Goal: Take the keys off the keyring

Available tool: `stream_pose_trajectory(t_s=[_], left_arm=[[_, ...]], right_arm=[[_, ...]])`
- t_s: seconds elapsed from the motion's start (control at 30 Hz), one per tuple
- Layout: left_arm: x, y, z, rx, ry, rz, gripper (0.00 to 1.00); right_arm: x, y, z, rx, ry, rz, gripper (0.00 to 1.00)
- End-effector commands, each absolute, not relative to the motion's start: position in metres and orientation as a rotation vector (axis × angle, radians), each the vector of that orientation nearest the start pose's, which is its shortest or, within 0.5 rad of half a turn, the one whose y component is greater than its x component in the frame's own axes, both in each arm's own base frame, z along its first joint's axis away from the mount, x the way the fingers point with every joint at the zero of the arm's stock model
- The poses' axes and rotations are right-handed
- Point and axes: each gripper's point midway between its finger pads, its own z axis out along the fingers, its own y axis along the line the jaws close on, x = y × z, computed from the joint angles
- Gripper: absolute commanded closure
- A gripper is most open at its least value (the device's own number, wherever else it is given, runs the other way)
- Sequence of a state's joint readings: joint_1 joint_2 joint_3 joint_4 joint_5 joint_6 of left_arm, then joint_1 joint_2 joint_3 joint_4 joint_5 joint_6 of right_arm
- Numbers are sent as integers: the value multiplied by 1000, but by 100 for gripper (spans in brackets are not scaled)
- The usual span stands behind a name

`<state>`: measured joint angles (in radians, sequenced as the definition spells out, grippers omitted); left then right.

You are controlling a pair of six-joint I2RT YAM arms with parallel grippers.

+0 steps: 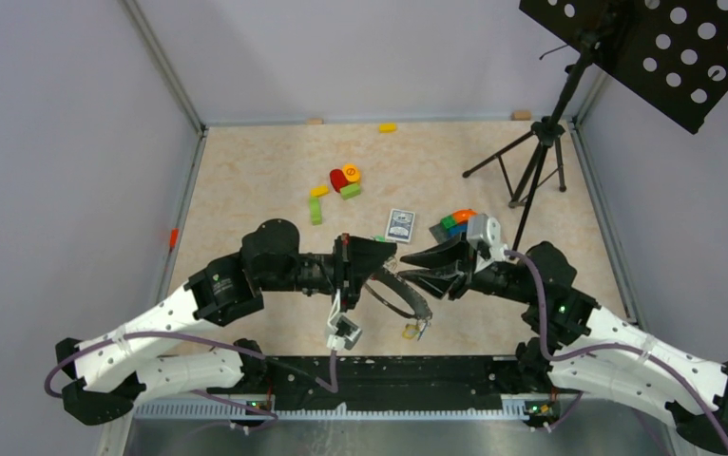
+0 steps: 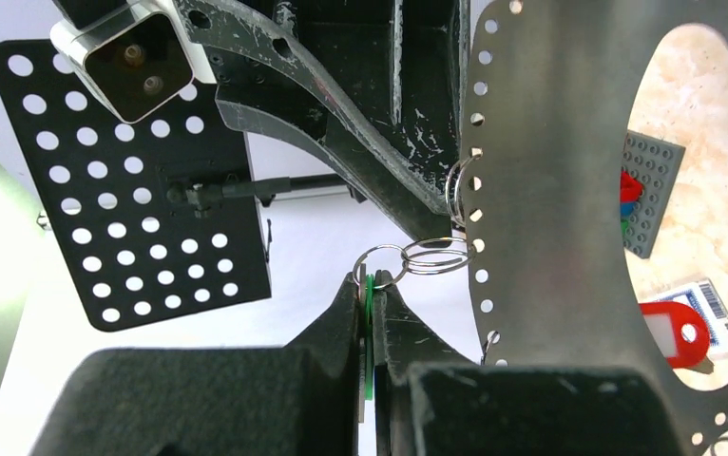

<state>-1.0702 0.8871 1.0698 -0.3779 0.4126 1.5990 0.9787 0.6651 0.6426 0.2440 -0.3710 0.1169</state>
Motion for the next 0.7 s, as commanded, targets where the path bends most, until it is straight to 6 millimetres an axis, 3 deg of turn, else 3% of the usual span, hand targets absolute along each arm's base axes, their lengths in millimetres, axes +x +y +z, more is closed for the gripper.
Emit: stream_pose_trajectory(t_s=[0.0, 0.67], left_arm=[[116, -300, 411, 1657, 38, 6, 100], [117, -304, 407, 1673, 34, -3, 100]], right_arm=[[99, 282, 381, -902, 1016, 1179, 69], [92, 294, 380, -927, 1001, 1265, 80]])
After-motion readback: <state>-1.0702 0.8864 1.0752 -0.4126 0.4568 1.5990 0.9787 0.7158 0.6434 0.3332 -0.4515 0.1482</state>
